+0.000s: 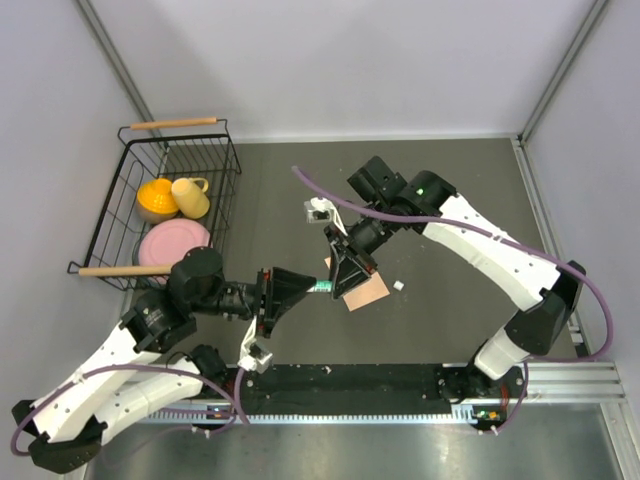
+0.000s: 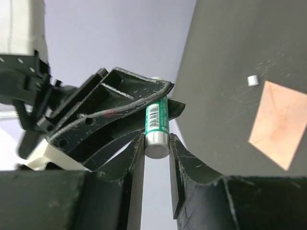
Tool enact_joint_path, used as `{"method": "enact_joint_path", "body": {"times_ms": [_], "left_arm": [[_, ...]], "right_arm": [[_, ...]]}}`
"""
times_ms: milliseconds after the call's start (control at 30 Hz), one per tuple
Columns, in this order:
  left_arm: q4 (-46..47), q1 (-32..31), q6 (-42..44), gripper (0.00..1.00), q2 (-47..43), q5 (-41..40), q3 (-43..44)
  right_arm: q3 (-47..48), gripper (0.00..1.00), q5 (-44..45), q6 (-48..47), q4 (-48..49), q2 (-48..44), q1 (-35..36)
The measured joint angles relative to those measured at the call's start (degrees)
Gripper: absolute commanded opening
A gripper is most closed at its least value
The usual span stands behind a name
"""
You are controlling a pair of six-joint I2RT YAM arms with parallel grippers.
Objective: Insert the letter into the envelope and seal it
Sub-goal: Screw the solid glue.
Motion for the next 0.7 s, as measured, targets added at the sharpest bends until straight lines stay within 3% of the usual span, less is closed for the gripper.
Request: {"method": "enact_joint_path", "body": {"times_ms": [167, 367, 533, 700], "left_arm": [[-2.08, 0.37, -18.36, 0.00, 4.68, -1.95, 5.62], [8.39, 3.32, -53.59, 0.00, 10.05, -7.52, 8.09], [16.11, 11.19, -86.42, 0.00, 14.62, -3.93, 8.28], [25.40, 21.53, -122.27, 0.00, 21.79, 6.16, 7.41]], "right_arm": [[3.82, 0.00, 7.50, -3.04, -1.25, -0.46, 0.50], [1.18, 0.00, 23.54, -8.26, 7.76, -8.85, 1.20], [-12.24, 0.00, 40.72, -21.35, 24.30, -19.82, 6.67], [-28.70, 0.00, 55.93, -39.78, 45.20, -26.77, 11.19]]}}
